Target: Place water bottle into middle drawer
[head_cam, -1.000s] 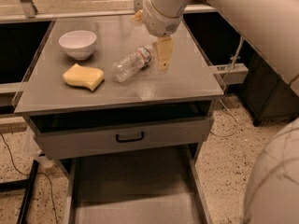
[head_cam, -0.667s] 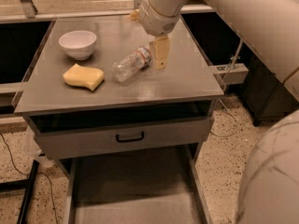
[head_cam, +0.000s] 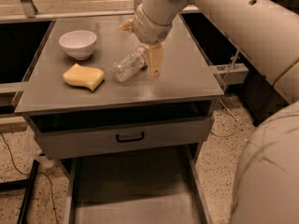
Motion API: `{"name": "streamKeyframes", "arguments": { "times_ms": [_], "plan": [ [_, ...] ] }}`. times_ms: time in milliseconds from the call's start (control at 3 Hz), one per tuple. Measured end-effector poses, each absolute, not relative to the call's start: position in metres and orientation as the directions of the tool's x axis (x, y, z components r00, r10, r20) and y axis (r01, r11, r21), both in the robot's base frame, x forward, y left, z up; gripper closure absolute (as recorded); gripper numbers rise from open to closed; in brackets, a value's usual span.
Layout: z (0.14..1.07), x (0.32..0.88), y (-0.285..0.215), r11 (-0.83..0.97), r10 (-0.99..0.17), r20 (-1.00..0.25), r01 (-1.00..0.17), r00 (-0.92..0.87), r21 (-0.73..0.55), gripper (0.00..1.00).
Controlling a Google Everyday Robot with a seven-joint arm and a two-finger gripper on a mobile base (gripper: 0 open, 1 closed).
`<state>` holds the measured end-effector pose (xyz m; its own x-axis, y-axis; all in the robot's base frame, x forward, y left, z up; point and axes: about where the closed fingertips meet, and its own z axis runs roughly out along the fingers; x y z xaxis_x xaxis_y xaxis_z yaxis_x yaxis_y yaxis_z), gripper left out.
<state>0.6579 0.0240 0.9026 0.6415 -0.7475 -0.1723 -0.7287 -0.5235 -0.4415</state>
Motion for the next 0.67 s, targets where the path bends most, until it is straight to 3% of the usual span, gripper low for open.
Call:
{"name": "streamKeyframes", "arguments": {
  "times_ms": [667],
  "plan": [
    [0.8858,0.6823,0.0332,-0.546,-0.720,-0.191,-0.715,0.667,-0.437,0.00]
  ]
}}
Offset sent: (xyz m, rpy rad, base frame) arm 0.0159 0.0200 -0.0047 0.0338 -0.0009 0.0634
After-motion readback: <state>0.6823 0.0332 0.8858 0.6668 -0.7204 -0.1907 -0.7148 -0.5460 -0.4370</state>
